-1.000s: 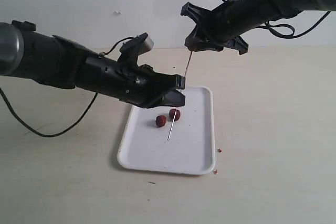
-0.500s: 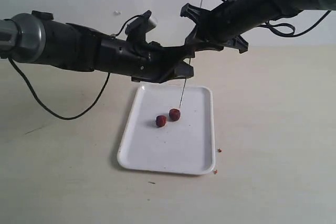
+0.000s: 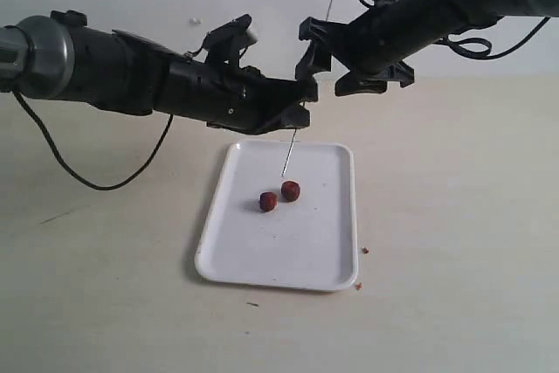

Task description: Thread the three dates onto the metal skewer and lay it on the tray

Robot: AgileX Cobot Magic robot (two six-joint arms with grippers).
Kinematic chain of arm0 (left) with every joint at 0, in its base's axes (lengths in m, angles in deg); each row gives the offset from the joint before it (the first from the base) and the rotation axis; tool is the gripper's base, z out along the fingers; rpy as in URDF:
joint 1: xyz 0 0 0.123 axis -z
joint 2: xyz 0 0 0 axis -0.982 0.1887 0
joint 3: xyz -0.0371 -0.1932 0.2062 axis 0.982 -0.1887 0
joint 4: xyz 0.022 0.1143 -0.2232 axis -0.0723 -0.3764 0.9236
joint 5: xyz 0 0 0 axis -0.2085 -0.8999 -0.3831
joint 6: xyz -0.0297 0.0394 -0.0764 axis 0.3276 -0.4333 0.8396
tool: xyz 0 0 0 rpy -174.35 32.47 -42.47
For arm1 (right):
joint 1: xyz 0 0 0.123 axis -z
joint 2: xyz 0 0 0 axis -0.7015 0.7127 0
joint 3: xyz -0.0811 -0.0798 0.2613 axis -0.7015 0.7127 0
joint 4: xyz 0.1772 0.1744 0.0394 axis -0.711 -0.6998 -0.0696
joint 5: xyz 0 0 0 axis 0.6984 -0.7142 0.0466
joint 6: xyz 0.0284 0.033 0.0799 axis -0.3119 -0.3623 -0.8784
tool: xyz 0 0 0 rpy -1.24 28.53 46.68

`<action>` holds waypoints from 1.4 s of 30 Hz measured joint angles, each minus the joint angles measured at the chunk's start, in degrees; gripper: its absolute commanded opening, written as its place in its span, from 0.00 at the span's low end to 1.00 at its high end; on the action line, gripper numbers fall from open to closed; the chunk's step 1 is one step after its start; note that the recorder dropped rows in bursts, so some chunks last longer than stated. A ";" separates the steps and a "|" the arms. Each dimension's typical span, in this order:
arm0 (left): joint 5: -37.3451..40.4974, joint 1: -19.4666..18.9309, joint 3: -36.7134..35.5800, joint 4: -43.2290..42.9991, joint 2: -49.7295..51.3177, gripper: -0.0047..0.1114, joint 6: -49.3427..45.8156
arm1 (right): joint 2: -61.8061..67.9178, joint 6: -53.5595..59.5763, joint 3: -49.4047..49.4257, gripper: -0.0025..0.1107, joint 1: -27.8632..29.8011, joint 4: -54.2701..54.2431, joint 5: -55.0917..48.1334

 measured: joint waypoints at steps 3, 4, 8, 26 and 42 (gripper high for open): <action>2.66 -1.06 0.00 -7.52 0.00 0.04 5.06 | -1.08 0.22 0.00 0.61 0.11 2.40 0.00; 5.21 -2.26 0.00 -13.99 0.00 0.04 9.36 | -2.28 0.22 0.00 0.61 0.60 3.95 0.10; 12.61 -6.13 0.07 -30.25 -0.62 0.04 18.27 | -5.63 0.77 0.00 0.57 1.62 13.18 -0.44; 28.33 -11.47 -3.16 -76.02 -9.56 0.04 42.91 | -0.19 28.87 0.11 0.57 -15.17 33.43 -17.08; 18.44 -15.09 -6.64 -77.78 -9.56 0.04 41.80 | 4.92 54.58 0.11 0.54 -15.29 25.00 -11.20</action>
